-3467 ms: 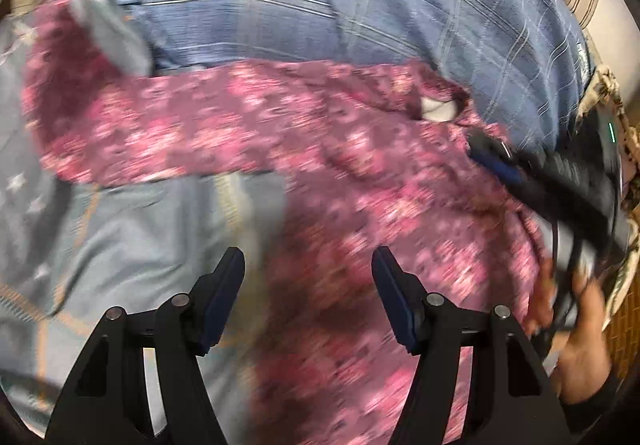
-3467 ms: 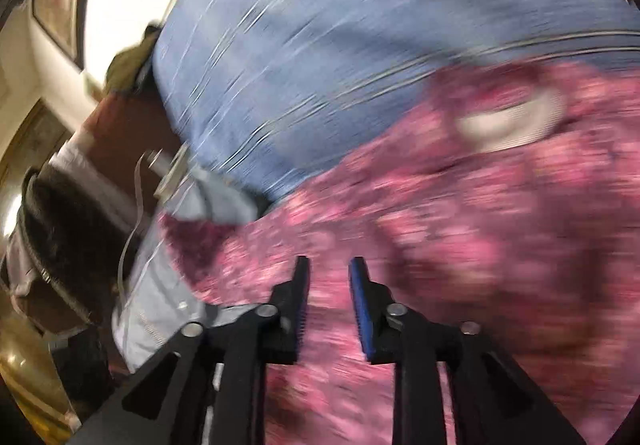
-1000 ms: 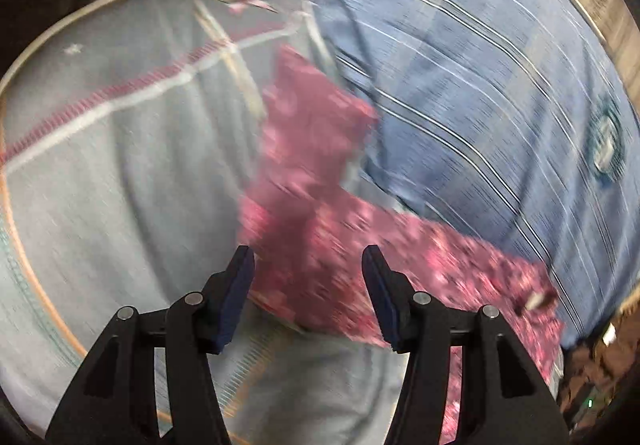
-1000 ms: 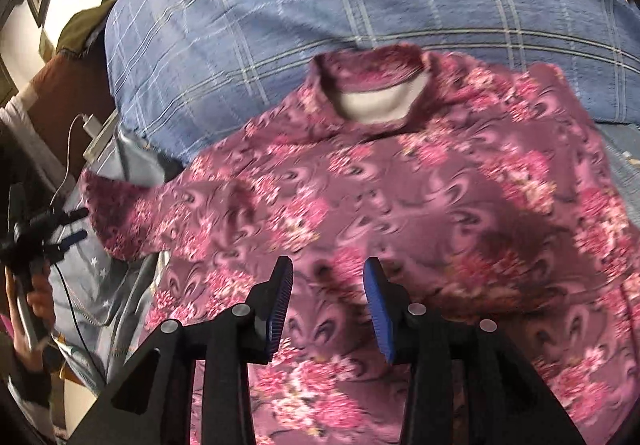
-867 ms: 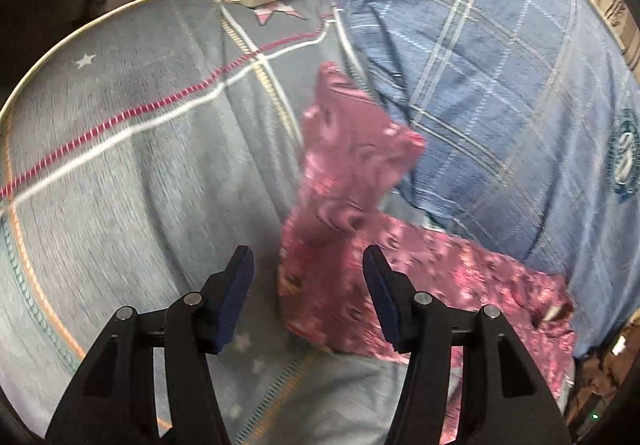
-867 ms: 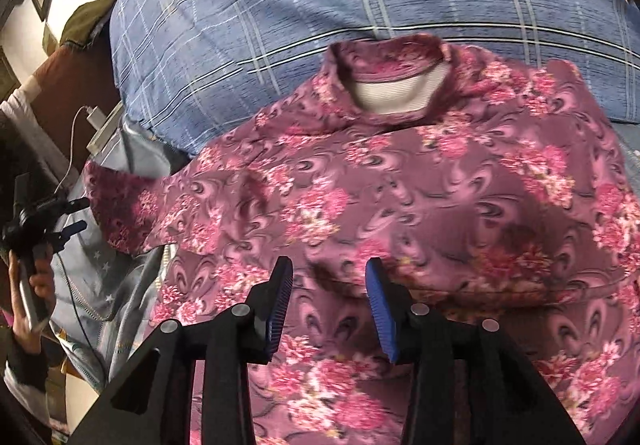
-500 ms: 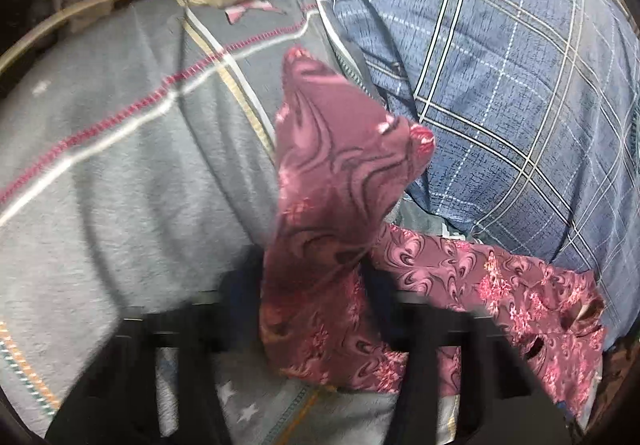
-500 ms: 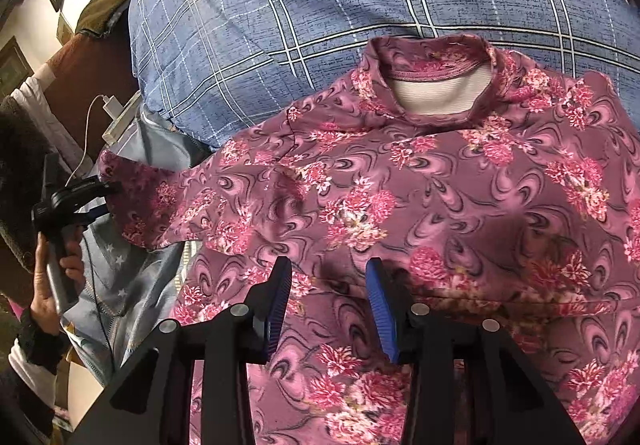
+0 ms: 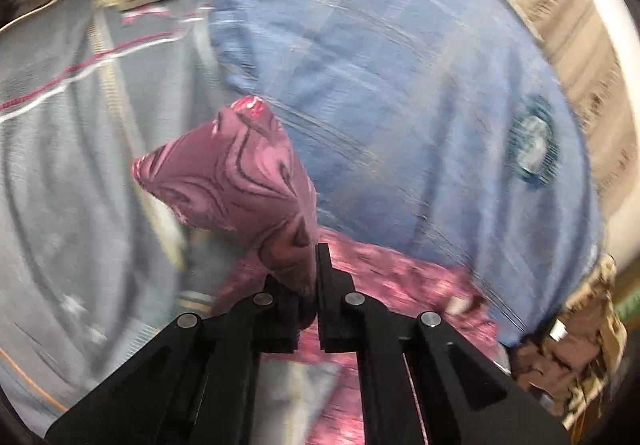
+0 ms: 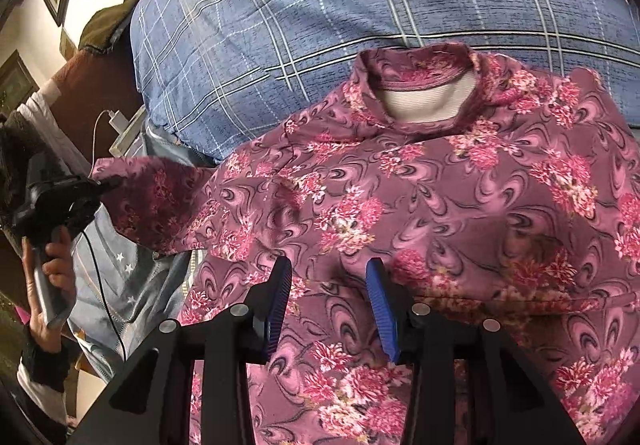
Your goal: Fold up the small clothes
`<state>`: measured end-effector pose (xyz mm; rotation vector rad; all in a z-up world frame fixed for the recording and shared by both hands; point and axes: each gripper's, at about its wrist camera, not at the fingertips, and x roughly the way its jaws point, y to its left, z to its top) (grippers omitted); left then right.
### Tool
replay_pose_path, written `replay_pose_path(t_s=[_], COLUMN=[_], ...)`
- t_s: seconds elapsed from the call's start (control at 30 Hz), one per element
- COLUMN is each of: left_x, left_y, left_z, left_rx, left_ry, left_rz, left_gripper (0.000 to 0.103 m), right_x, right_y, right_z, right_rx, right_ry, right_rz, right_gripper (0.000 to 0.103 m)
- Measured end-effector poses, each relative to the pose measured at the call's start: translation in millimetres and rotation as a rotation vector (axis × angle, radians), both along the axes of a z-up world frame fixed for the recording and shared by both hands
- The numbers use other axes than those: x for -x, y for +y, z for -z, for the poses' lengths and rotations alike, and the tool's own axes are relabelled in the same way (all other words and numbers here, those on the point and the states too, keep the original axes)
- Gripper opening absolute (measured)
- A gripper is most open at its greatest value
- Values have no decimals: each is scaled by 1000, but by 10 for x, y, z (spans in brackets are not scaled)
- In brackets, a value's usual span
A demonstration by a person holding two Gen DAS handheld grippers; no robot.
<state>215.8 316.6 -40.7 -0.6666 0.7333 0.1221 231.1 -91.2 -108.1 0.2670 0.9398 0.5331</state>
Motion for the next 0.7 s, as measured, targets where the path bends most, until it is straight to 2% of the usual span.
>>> replay_pose_path(t_s=[0.13, 0.27, 0.43, 0.53, 0.63, 0.7], left_x=[-83, -266, -500, -621, -668, -644], left_y=[-496, -1040, -1688, -2075, -2393, -2551], left_z=[-121, -23, 291, 508, 675, 709], left_rx=[-3, 1, -8, -52, -127, -155], left_ry=[-24, -1, 89, 156, 220, 244], left_rz=[92, 166, 226, 255, 270, 295], left_gripper=[4, 4, 4, 4, 18, 44], right_x=[11, 12, 41, 57, 37, 27], right_y=[-159, -412, -769, -980, -1144, -1206], right_z=[0, 6, 42, 85, 114, 115], right_rx=[2, -6, -7, -9, -14, -15], right_ry=[0, 5, 17, 28, 42, 43], right_rz=[22, 65, 121, 153, 179, 189], right_gripper=[42, 42, 42, 42, 41, 41])
